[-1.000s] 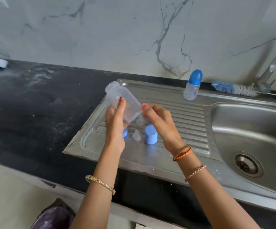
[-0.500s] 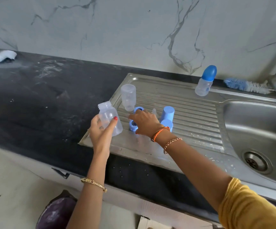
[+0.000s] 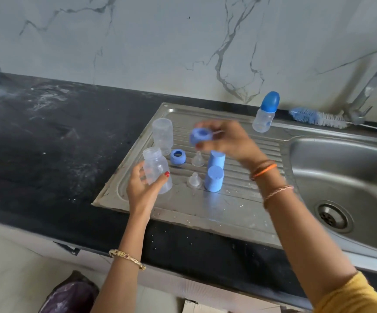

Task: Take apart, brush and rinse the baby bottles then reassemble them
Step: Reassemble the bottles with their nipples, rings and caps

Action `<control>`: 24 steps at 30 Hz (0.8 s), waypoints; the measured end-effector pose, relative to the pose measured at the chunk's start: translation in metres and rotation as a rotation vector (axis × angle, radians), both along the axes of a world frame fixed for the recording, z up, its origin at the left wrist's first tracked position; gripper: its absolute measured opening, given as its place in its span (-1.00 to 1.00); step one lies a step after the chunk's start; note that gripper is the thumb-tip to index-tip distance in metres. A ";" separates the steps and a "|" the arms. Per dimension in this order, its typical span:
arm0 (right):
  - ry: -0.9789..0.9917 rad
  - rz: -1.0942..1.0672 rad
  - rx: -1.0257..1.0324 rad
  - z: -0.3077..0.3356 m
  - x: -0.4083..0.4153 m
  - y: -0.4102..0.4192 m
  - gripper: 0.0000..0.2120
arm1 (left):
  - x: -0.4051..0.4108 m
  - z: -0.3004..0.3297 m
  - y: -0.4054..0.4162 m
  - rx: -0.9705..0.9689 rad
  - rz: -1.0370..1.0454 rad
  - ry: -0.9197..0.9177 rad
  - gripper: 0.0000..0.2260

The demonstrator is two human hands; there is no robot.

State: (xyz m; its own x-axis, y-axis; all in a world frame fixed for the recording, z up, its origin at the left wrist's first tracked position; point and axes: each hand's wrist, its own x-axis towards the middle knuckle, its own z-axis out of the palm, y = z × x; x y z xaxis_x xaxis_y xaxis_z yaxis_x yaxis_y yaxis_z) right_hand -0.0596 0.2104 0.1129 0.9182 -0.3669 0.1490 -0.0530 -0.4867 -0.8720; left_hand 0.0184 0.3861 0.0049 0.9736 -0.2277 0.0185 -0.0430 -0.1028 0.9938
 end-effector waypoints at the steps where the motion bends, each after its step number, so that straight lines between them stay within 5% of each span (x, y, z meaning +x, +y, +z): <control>1: -0.109 0.006 0.208 0.014 -0.015 -0.009 -0.59 | -0.001 -0.002 -0.003 0.012 -0.020 0.001 -0.53; 6: -0.413 -0.107 0.633 0.037 -0.072 -0.059 -0.68 | -0.007 -0.002 -0.012 0.055 -0.082 -0.012 -0.52; 7: -0.402 -0.167 0.602 0.031 -0.076 -0.067 -0.71 | -0.008 -0.001 -0.013 0.057 -0.087 -0.013 -0.51; 9: -0.151 -0.454 0.174 0.004 -0.077 -0.085 -0.78 | -0.010 0.000 -0.015 0.062 -0.097 -0.016 -0.51; 11: 0.348 -0.606 -0.348 -0.026 -0.075 -0.095 -0.60 | -0.012 -0.003 -0.016 0.062 -0.086 -0.023 -0.52; 12: 0.405 -0.617 -0.405 -0.038 -0.077 -0.094 -0.50 | -0.013 -0.004 -0.015 0.064 -0.083 -0.023 -0.53; 17: 0.039 -0.643 -0.178 -0.036 -0.083 -0.087 -0.42 | -0.016 -0.005 -0.014 0.086 -0.016 -0.062 -0.54; 20: 0.139 -0.696 -0.470 -0.037 -0.080 -0.082 -0.42 | -0.017 -0.002 -0.011 0.097 0.059 -0.098 -0.58; 24: -0.034 -0.598 -0.179 -0.047 -0.079 -0.065 -0.34 | -0.019 -0.003 -0.009 0.158 0.074 -0.122 -0.51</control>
State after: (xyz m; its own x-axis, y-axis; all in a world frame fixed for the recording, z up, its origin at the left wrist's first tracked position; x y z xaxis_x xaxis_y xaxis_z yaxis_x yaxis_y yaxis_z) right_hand -0.1382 0.1453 0.0662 0.5552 -0.7827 0.2813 -0.3352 -0.5201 -0.7856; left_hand -0.0007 0.3774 0.0019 0.9804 -0.1652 0.1074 -0.1489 -0.2643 0.9529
